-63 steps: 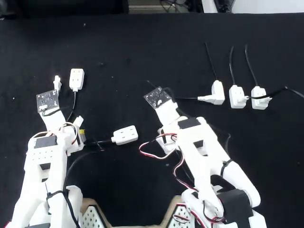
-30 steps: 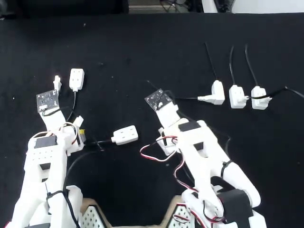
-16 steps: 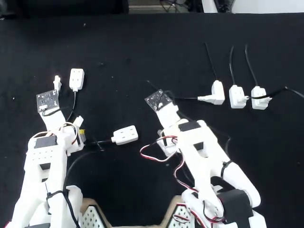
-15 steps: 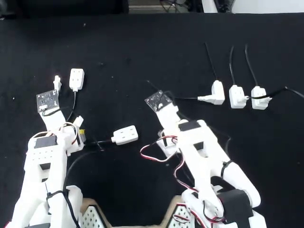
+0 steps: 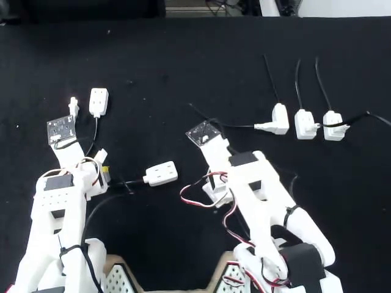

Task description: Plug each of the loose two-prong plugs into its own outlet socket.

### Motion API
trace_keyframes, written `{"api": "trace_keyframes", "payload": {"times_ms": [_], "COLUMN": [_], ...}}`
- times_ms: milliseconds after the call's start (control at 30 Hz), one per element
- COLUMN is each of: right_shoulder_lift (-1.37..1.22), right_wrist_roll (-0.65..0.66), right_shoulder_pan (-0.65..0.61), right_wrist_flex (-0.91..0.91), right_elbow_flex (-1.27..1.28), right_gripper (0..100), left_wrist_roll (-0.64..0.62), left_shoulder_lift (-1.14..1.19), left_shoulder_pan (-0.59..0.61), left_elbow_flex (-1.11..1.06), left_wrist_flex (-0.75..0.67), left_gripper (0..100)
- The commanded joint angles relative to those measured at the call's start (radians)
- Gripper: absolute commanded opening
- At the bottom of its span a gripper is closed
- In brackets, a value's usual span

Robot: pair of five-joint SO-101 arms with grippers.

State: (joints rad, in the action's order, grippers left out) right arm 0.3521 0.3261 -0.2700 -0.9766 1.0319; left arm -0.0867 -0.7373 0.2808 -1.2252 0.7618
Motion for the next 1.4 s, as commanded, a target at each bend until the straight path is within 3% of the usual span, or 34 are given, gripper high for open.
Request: {"api": "trace_keyframes", "payload": {"times_ms": [0, 200, 267, 500, 800, 1367], "right_shoulder_lift": [0.016, 0.016, 0.016, 0.022, 0.018, 0.025], "right_wrist_roll": [-0.014, -0.061, -0.061, -0.052, -0.052, 0.008], "right_shoulder_pan": [-0.018, -0.018, -0.015, -0.014, -0.012, -0.011], "right_wrist_flex": [0.041, 0.147, 0.132, -0.041, -0.009, -0.081], "right_elbow_flex": [-0.016, 0.042, 0.039, -0.054, 0.008, -0.005], "right_gripper": [7.0, 6.2, 1.2, 1.5, 8.2, 8.4], "left_wrist_roll": [-0.005, -0.005, -0.005, -0.005, -0.005, -0.005], "left_shoulder_lift": [-0.025, -0.025, -0.025, -0.025, -0.025, -0.025], "left_shoulder_pan": [0.012, 0.012, 0.012, 0.012, 0.012, 0.012], "left_elbow_flex": [0.007, 0.007, 0.007, 0.007, 0.007, 0.005], "left_wrist_flex": [-0.009, -0.009, -0.009, -0.009, -0.009, -0.011], "left_gripper": [19, 19, 19, 19, 19, 19]}}
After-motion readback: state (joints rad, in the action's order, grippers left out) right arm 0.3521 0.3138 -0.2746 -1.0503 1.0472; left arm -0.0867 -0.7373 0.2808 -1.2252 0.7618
